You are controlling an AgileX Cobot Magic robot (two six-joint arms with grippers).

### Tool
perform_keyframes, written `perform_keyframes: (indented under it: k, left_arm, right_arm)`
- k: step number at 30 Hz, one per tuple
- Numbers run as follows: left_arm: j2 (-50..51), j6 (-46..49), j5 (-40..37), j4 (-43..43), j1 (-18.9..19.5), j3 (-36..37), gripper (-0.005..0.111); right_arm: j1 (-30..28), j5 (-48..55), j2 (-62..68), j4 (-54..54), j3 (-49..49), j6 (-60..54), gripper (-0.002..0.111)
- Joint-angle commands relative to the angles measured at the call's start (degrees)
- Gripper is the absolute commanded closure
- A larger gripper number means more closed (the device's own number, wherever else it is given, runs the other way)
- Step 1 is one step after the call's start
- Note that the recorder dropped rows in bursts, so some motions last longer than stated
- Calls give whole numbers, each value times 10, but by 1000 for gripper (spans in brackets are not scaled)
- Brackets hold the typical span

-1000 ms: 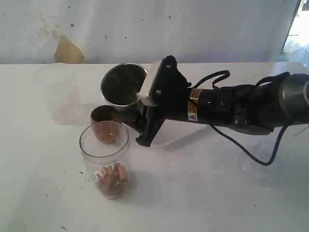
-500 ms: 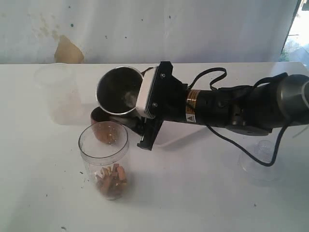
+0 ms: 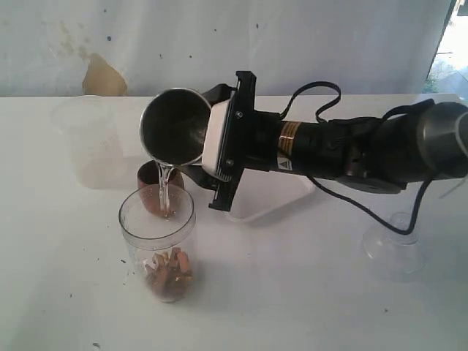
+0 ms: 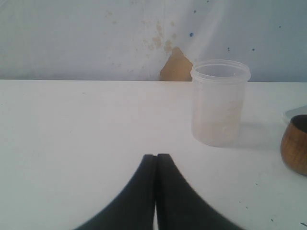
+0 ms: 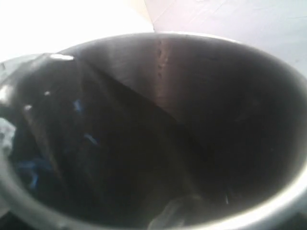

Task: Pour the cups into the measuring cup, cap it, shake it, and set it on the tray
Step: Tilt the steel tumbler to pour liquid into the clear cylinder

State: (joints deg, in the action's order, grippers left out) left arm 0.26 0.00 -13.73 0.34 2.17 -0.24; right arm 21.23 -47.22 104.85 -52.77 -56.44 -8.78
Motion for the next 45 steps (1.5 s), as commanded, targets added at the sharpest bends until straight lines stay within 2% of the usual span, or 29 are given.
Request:
perform_keyframes:
  k: [1,45]
  left_arm:
    - [-3,0,5,1,0,2,107]
    - [-3,0,5,1,0,2,107]
  right_arm:
    - [1,0,-8,16,-23,-6,108]
    - [10,4,-8,7,-23,-156,108]
